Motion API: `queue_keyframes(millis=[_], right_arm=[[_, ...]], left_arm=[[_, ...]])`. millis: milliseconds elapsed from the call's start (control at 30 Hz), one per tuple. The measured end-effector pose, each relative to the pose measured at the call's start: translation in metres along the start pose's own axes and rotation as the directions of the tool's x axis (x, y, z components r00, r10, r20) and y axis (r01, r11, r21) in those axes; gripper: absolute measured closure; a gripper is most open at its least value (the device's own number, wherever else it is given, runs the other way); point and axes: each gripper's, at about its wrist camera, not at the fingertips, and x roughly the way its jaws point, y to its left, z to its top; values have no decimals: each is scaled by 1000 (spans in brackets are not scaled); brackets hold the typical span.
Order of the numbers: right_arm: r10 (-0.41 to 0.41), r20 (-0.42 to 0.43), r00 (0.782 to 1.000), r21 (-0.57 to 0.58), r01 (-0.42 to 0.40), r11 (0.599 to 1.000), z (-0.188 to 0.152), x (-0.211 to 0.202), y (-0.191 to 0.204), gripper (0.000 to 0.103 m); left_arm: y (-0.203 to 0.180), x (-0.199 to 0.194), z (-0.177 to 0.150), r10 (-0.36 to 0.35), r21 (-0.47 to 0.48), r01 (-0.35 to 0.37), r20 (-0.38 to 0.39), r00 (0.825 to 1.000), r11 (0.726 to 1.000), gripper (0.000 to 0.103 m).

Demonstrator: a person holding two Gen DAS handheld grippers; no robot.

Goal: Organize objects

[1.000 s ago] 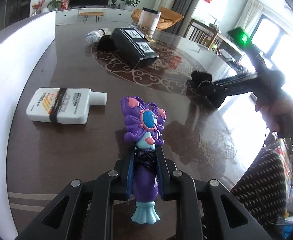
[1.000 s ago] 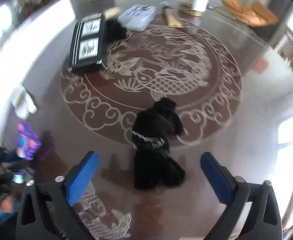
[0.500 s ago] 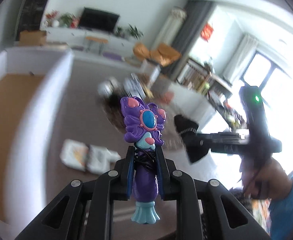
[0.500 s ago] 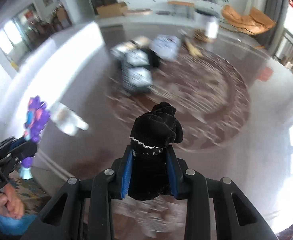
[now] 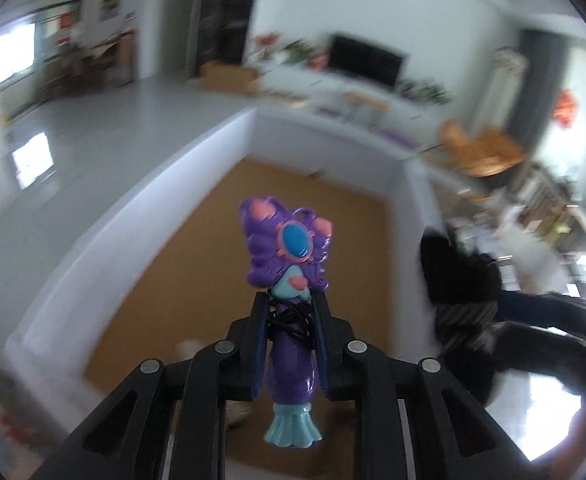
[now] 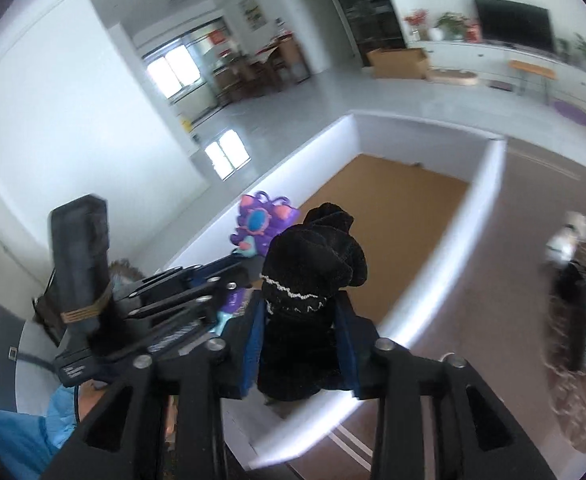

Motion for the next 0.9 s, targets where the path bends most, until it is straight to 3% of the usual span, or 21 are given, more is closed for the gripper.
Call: queue_keyframes(millis=[33, 67, 100, 267, 400, 467, 533, 667, 800, 900], right_arm=[[7, -23, 1000, 2, -7, 1000, 0, 11, 3, 28], [-2, -38, 999, 10, 3, 1000, 0, 21, 4, 19], [-9, -34, 999, 13, 10, 1000, -2, 23, 4, 19], [-29, 39, 999, 64, 27, 998, -15, 2, -18, 18], [-156, 123, 980, 114, 142, 983, -39, -34, -63, 12], [-262, 143, 954, 150, 241, 959, -60, -49, -89, 11], [-362, 133, 923, 193, 334, 923, -82, -63, -119, 11], [-530, 12, 848, 300, 503, 811, -143, -81, -189, 11], [-612, -54, 789, 404, 578, 709, -198, -117, -238, 11], [-657, -76, 750, 433, 618, 656, -215, -133, -261, 11]], left_arm=[[7, 7, -3, 6, -28, -7, -26, 1000, 1000, 55], [12, 10, -6, 0, -51, -3, -42, 999, 999, 45], [15, 14, -9, -5, -72, 2, -50, 999, 997, 32], [-3, 8, -16, -15, -52, 14, -11, 1000, 999, 30], [-47, -9, -16, -77, 39, 75, 44, 996, 996, 30], [-76, -20, -15, -144, 108, 137, 64, 987, 985, 30], [-107, -34, -18, -212, 178, 197, 69, 975, 964, 21], [-171, -55, -43, -341, 321, 315, 26, 940, 893, 8], [-229, -36, -83, -363, 394, 382, -125, 923, 836, 7], [-248, 0, -115, -323, 383, 399, -250, 913, 833, 7]])
